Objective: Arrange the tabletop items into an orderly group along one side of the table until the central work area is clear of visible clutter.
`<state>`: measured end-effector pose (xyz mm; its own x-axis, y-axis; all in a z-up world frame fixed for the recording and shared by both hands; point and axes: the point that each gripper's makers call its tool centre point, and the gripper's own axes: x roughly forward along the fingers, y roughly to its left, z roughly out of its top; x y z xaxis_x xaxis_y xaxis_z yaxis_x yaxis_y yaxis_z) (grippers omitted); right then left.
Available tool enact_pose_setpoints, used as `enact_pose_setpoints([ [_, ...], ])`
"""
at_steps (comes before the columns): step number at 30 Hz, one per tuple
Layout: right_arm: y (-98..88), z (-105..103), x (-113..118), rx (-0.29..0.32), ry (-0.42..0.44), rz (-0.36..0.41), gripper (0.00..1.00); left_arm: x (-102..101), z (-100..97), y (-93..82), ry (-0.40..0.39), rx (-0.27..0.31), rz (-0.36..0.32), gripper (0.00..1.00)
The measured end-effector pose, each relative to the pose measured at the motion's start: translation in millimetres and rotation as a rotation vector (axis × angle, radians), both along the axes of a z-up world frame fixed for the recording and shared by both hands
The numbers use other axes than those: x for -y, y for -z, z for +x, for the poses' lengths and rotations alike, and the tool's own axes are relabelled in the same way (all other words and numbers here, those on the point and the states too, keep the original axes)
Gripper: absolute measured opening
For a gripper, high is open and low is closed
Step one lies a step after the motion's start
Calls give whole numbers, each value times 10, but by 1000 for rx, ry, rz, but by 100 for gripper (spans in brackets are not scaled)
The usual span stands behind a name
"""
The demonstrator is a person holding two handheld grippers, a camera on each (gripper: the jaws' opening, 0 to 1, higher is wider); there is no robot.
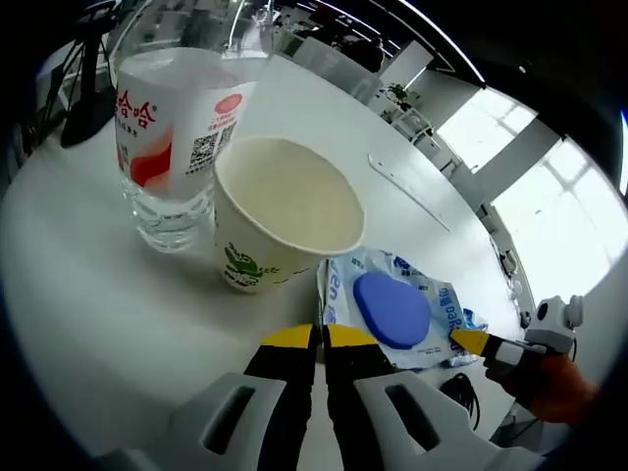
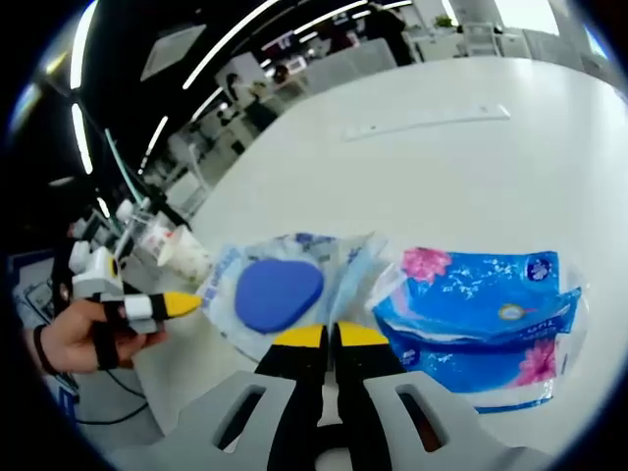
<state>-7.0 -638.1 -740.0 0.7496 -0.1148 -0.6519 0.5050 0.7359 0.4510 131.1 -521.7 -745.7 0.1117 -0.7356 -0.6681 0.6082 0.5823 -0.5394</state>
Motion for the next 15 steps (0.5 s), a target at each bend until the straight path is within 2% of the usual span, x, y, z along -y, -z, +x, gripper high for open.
enact_pose_setpoints([
  [7, 35, -12, -43, -13, -18, -17, 4, -72, 43, -21, -16, -8, -11, 2],
  [15, 30, -104, -41, -9, 1, -17, 6, -152, 13, -19, -25, -20, -28, 2],
])
